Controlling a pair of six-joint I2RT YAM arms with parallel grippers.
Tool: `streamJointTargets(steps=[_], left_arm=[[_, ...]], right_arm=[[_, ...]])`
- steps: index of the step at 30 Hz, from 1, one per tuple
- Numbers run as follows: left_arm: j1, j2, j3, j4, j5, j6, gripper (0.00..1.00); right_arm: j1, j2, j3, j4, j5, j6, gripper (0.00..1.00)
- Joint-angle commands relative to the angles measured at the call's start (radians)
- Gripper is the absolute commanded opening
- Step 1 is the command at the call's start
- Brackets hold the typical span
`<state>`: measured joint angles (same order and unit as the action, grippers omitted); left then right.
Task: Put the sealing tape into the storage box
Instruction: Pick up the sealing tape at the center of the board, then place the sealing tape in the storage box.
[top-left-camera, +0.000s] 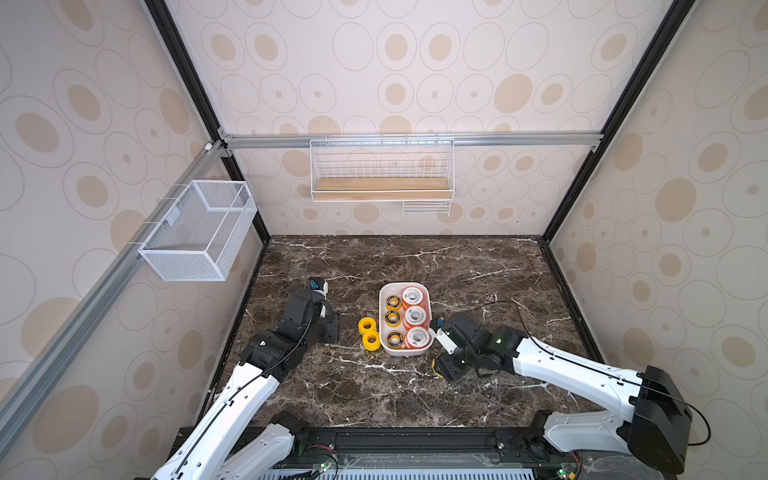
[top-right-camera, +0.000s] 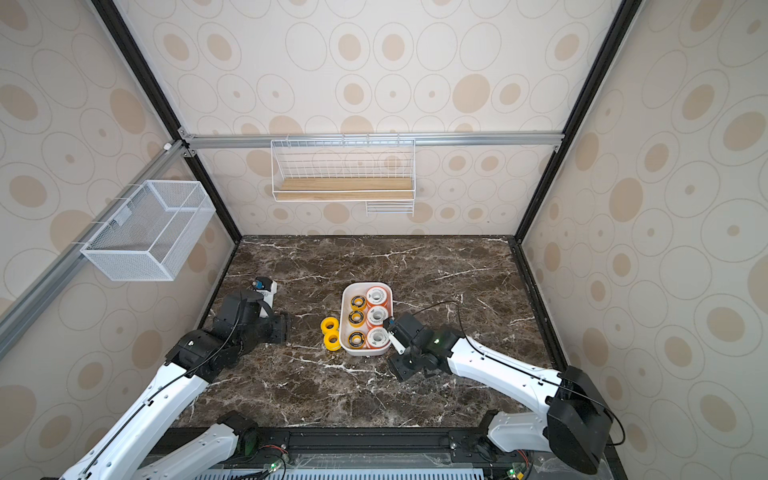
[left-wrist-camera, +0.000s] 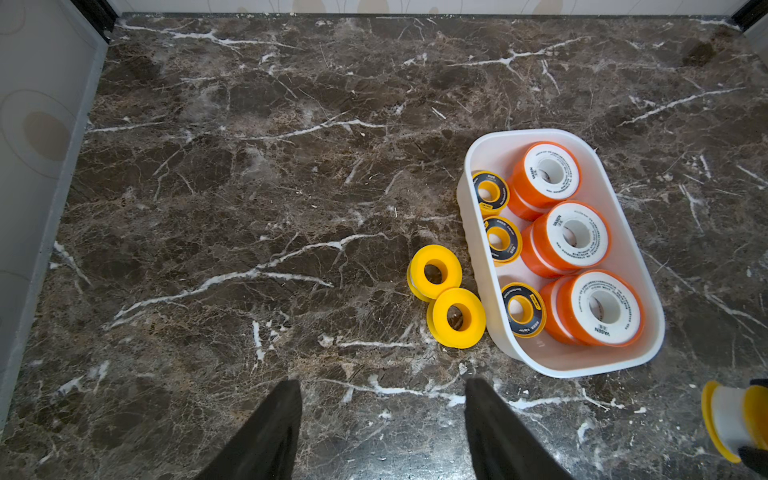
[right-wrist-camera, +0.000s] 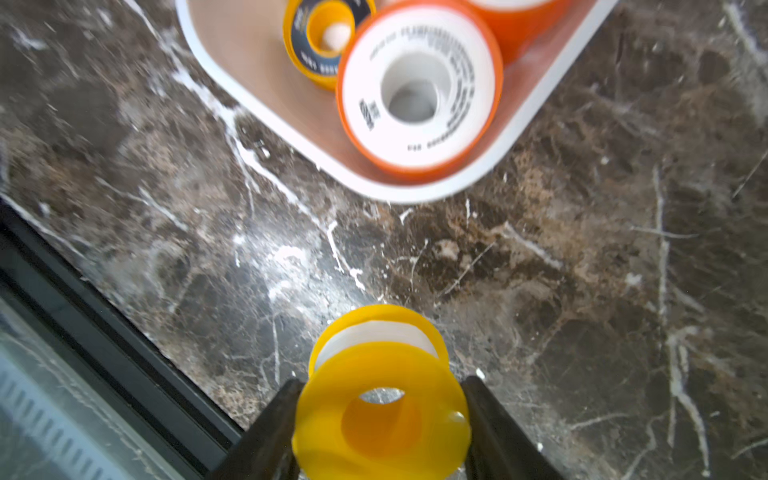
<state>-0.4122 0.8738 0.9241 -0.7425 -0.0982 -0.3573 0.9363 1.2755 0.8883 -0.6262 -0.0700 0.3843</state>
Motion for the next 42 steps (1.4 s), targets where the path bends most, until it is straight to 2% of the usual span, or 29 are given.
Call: streamJointTargets(steps=[1, 10, 21, 34, 42], left_arm=[[0.008, -0.009, -0.001, -0.018, -0.007, 0.018, 0.66], [0.011, -0.009, -0.004, -0.015, -0.002, 0.018, 0.67], [0.021, -0.009, -0.007, -0.012, 0.009, 0.015, 0.67], [0.045, -0.014, -0.011, -0.005, 0.034, 0.014, 0.67], [0.074, -0.01, -0.014, 0.003, 0.071, 0.011, 0.67]], right_arm=[[-0.043, 0.049, 0.072, 0.007, -0.132, -0.071, 0.6], [-0.139, 0.27, 0.315, 0.042, -0.256, -0.14, 0.6], [-0.214, 0.625, 0.707, -0.01, -0.328, -0.201, 0.61], [-0.222, 0.931, 1.112, -0.161, -0.263, -0.237, 0.61], [-0.217, 1.004, 1.216, -0.23, -0.199, -0.248, 0.61]])
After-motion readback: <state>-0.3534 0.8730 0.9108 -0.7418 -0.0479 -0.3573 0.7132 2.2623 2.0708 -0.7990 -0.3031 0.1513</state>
